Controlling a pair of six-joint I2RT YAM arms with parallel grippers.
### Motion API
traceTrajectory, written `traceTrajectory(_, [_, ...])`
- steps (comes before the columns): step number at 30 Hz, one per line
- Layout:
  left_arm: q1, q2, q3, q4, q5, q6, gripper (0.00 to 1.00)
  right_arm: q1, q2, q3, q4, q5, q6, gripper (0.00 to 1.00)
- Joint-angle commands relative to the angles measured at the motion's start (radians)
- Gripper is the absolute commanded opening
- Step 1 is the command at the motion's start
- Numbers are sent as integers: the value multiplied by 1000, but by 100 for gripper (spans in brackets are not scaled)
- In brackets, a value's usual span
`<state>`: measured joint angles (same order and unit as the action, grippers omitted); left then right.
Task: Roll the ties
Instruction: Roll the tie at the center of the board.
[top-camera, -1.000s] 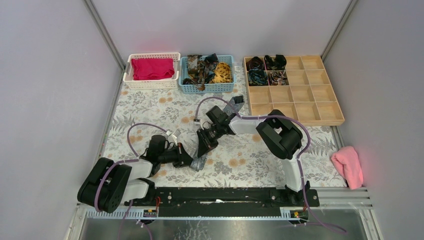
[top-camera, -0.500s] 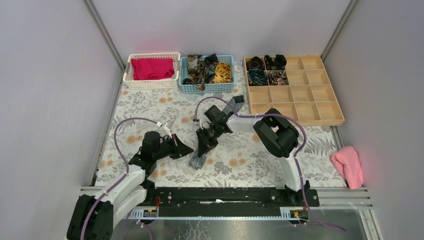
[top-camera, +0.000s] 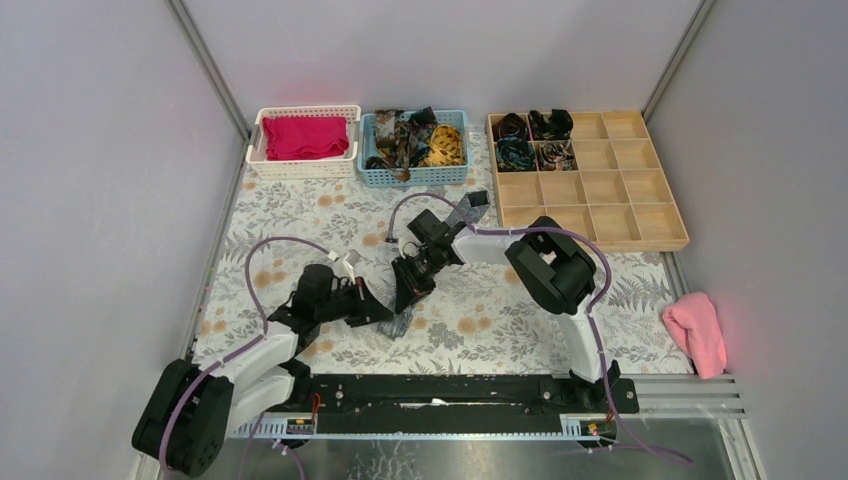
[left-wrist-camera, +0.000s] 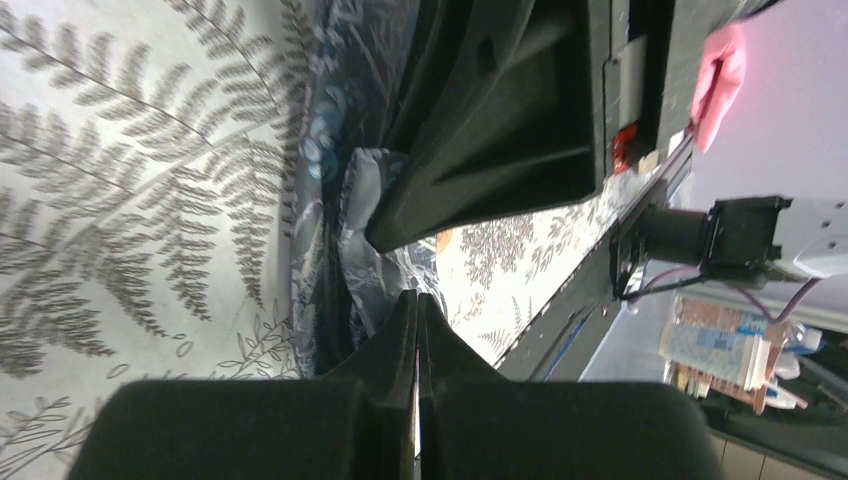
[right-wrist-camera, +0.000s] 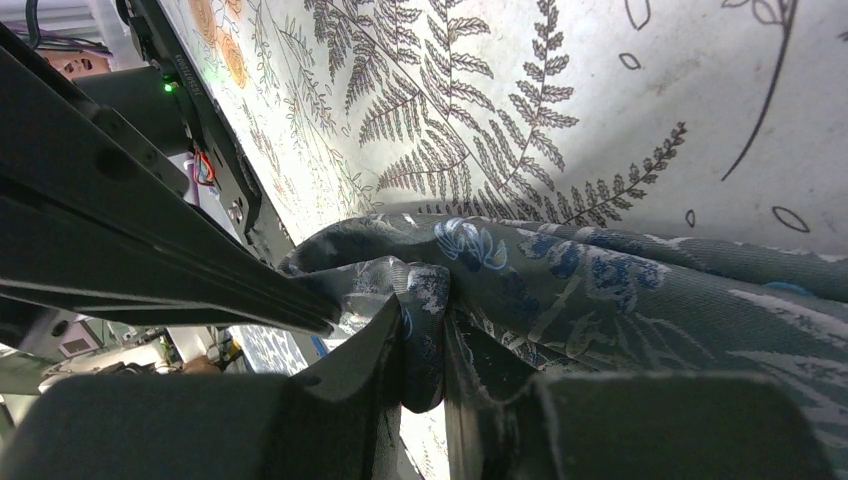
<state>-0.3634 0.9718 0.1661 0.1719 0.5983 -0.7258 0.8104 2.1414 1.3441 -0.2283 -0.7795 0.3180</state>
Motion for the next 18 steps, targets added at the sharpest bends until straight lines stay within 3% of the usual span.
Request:
traceTrajectory(1, [-60,33,19,45,-11,33,0,-8,46,12,-4,128,-37,24])
traceTrajectory(11, [-136,206,52,-11,-138,48,0,-5,0,0,-3,167,-23,27])
traceTrajectory(13, [-138,232,59,-19,-156,46,0,-4,-19,2,-20,187,-23,32])
traceTrajectory(16, [-141,252,67,-26,-172,45,0,4,-72,-5,-46,256,-29,48])
traceTrajectory(18, [-143,257,70,-32,-180,42,0,8,-111,-9,-59,301,-31,52])
